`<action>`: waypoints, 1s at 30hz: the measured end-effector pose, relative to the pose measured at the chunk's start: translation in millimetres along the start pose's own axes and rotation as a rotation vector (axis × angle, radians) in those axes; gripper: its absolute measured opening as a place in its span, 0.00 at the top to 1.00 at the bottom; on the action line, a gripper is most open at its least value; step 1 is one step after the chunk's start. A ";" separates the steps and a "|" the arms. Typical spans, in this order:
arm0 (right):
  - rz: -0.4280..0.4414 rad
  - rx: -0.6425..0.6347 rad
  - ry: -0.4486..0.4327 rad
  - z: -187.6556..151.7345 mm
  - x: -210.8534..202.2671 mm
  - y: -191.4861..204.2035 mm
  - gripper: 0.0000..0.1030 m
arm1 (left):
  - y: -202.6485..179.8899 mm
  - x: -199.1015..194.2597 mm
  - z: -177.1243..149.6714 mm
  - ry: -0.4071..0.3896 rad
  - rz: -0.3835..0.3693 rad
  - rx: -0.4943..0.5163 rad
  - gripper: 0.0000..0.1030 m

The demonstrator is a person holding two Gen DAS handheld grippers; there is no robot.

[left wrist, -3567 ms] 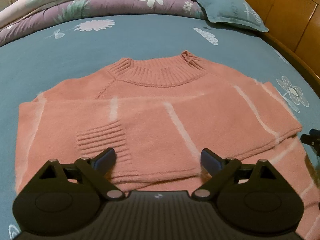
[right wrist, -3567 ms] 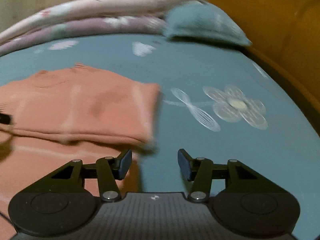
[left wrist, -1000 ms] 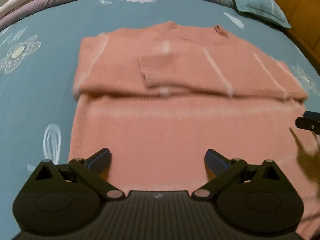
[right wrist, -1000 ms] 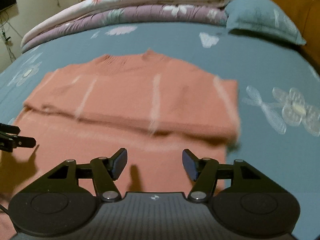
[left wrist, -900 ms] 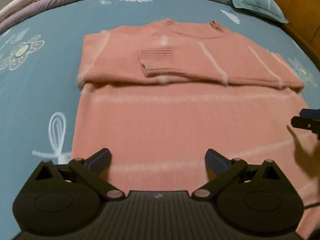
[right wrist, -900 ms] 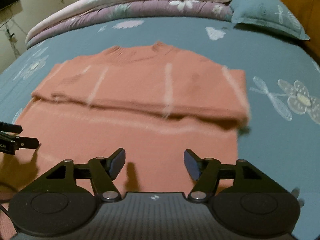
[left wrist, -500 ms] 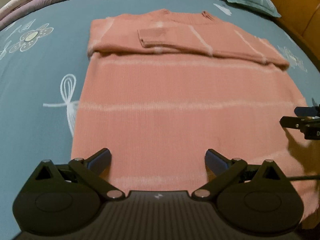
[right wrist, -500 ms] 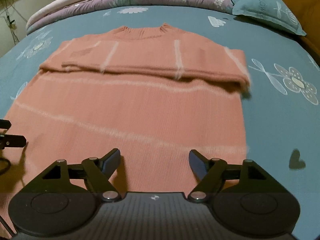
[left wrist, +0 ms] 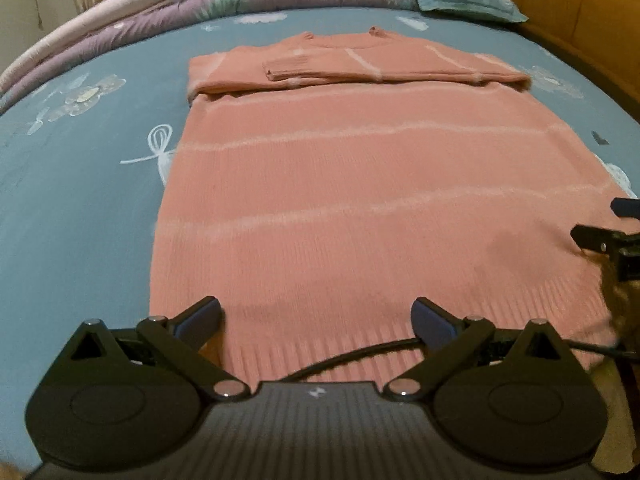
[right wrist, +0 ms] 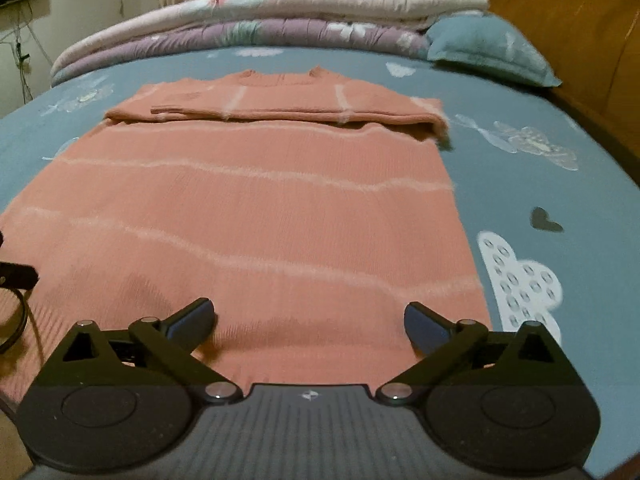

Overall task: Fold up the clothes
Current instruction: 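Move both tools down to the ribbed hem of the pink sweater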

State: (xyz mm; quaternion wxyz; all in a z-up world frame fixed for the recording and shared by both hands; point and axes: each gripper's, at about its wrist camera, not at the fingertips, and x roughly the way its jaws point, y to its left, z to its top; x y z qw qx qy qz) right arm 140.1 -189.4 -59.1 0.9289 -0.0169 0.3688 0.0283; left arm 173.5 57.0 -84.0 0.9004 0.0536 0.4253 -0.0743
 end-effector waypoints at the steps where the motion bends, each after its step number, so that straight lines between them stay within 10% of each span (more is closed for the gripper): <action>1: 0.005 0.004 -0.004 -6.3 -4.0 0.0 0.00 | -1.1 -4.7 -7.5 -0.014 0.002 0.001 0.02; 15: 0.101 -0.155 -0.186 1.3 -22.2 40.1 0.00 | -7.4 -49.0 -36.9 -0.233 -0.044 0.074 0.01; 19: 0.134 -0.150 -0.074 -0.1 9.1 51.9 0.00 | -8.2 -28.6 -32.1 -0.172 -0.040 0.043 0.01; 30: 0.198 -0.136 -0.140 -40.8 -40.9 27.8 0.00 | -11.2 -44.4 -57.2 -0.184 -0.093 0.121 0.01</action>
